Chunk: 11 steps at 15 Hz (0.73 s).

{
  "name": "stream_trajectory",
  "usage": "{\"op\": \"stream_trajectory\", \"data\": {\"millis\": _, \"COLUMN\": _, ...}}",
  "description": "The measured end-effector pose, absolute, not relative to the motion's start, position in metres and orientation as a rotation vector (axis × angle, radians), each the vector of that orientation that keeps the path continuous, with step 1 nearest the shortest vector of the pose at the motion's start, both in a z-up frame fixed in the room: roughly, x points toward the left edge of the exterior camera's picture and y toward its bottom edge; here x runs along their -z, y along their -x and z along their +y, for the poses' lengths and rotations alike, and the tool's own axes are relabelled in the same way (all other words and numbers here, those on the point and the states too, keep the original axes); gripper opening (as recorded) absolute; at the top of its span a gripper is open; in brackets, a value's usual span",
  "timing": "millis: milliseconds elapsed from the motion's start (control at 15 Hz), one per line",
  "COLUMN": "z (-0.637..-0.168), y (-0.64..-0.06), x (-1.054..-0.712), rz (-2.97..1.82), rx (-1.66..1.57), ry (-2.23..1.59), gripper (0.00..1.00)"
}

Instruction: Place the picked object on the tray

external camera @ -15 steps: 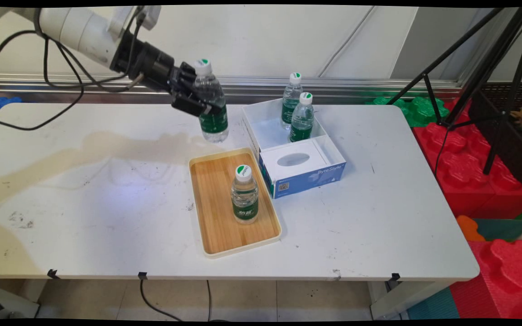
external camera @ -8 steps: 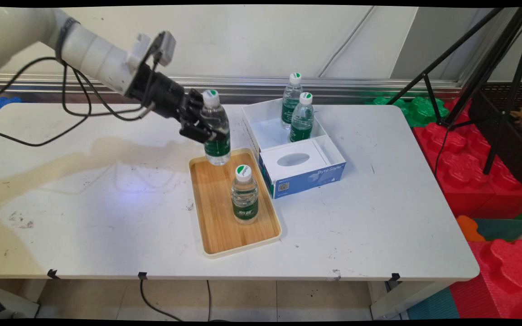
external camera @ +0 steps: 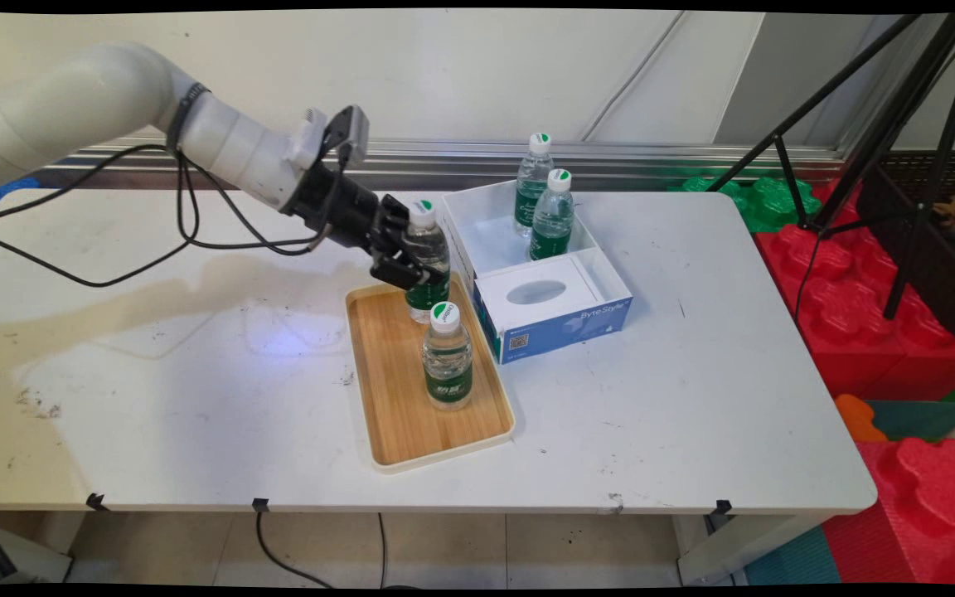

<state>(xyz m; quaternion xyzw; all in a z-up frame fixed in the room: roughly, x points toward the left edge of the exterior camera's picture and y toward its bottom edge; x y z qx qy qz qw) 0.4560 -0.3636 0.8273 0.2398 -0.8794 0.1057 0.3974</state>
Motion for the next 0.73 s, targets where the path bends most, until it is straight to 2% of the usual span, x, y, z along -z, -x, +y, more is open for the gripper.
{"op": "stream_trajectory", "data": {"millis": 533, "z": -0.375, "y": -0.446, "x": -0.805, "rz": -2.241, "rx": -0.275, "ry": -0.601, "gripper": 0.0}}
{"op": "stream_trajectory", "data": {"millis": 600, "z": -0.376, "y": -0.446, "x": -0.803, "rz": -2.241, "rx": -0.277, "ry": -0.601, "gripper": 1.0}}
{"op": "stream_trajectory", "data": {"millis": 733, "z": -0.377, "y": -0.448, "x": -0.802, "rz": -2.234, "rx": -0.28, "ry": -0.604, "gripper": 1.0}}
